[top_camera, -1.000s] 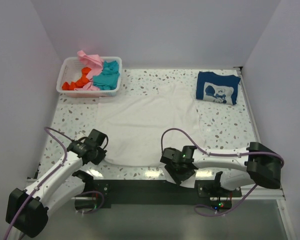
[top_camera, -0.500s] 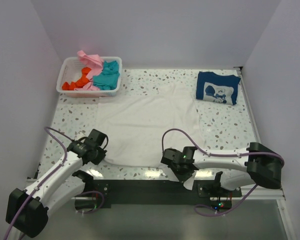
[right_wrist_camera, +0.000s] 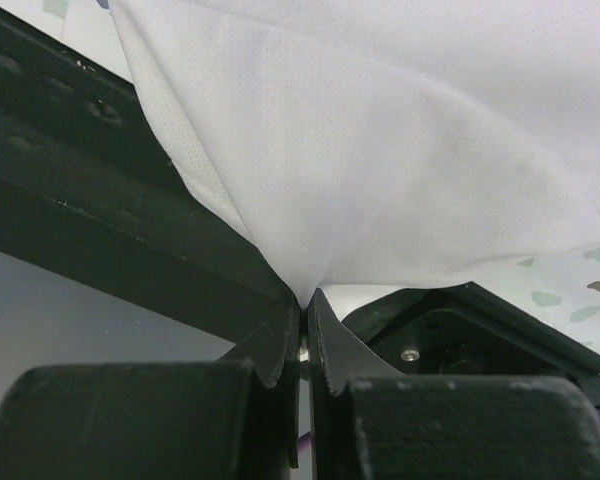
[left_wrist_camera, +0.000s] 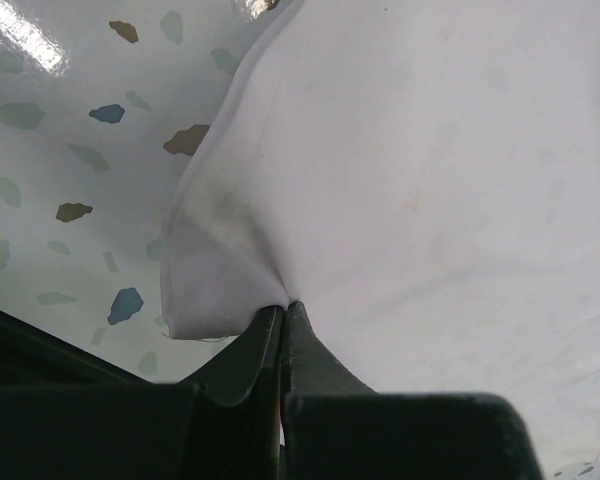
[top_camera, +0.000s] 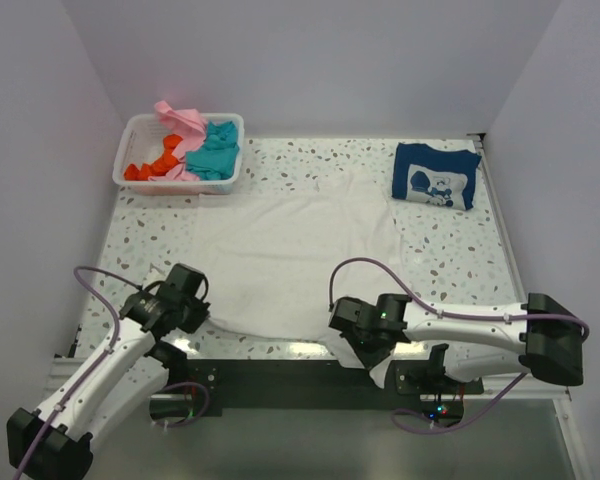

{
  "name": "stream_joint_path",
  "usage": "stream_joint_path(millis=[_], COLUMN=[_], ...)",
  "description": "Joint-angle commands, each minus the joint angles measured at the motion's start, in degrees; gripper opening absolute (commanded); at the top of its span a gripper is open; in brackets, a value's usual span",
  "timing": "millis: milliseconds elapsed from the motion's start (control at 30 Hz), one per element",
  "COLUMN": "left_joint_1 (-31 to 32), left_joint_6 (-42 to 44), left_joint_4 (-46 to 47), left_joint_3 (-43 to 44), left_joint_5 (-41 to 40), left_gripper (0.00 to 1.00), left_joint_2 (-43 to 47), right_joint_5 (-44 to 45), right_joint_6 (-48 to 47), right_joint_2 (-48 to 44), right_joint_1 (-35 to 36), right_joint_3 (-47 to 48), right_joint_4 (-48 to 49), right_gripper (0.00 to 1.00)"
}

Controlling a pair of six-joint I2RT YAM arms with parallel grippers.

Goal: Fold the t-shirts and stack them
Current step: Fold the tshirt

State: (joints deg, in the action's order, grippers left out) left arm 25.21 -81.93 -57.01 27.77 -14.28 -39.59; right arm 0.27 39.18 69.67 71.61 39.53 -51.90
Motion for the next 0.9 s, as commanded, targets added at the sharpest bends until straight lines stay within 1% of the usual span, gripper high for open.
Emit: stream_joint_path(millis=[0,100,333,500,600,667,767,867], left_joint_1=[0.19,0.19,0.19,0.28,0.28,0.28,0.28,0.19], left_joint_6=[-1.48,-1.65,-2.71,-2.71,-3.23,-3.50,-3.59,-3.85], left_joint_4=[-2.83,-4.33,-3.98,-4.07,-4.25,-4.16,-3.90,-2.94], left_joint_3=[1.06,1.76,0.80,0.80,0.97,1.23,1.85,1.76], left_joint_5=[1.80,1.63,3.38,3.39,2.95,2.25,1.45,1.27], left_gripper=[0.00,0.00,0.00,0.00,0.00,0.00,0.00,0.00], left_joint_2=[0.66,2.49,7.69,6.99,5.50,4.97,4.44,4.26], right_joint_5=[-1.68,-2.64,-4.84,-4.76,-1.34,2.70,5.44,5.53], right_joint_6=[1.60,2.57,4.24,3.27,2.92,2.83,1.26,-0.94], right_joint_2=[-1.20,-2.43,-4.10,-4.37,-3.49,-2.61,-0.95,0.37], right_joint_1=[0.72,1.51,2.57,2.57,2.65,2.48,1.60,-2.34], right_joint_3=[2.04,2.05,1.43,1.87,3.71,5.73,8.19,9.69], right_joint_4=[-3.47,-3.82,-2.86,-3.12,-6.27,-7.86,-9.45,-8.75], right_gripper=[0.00,0.00,0.00,0.00,0.00,0.00,0.00,0.00])
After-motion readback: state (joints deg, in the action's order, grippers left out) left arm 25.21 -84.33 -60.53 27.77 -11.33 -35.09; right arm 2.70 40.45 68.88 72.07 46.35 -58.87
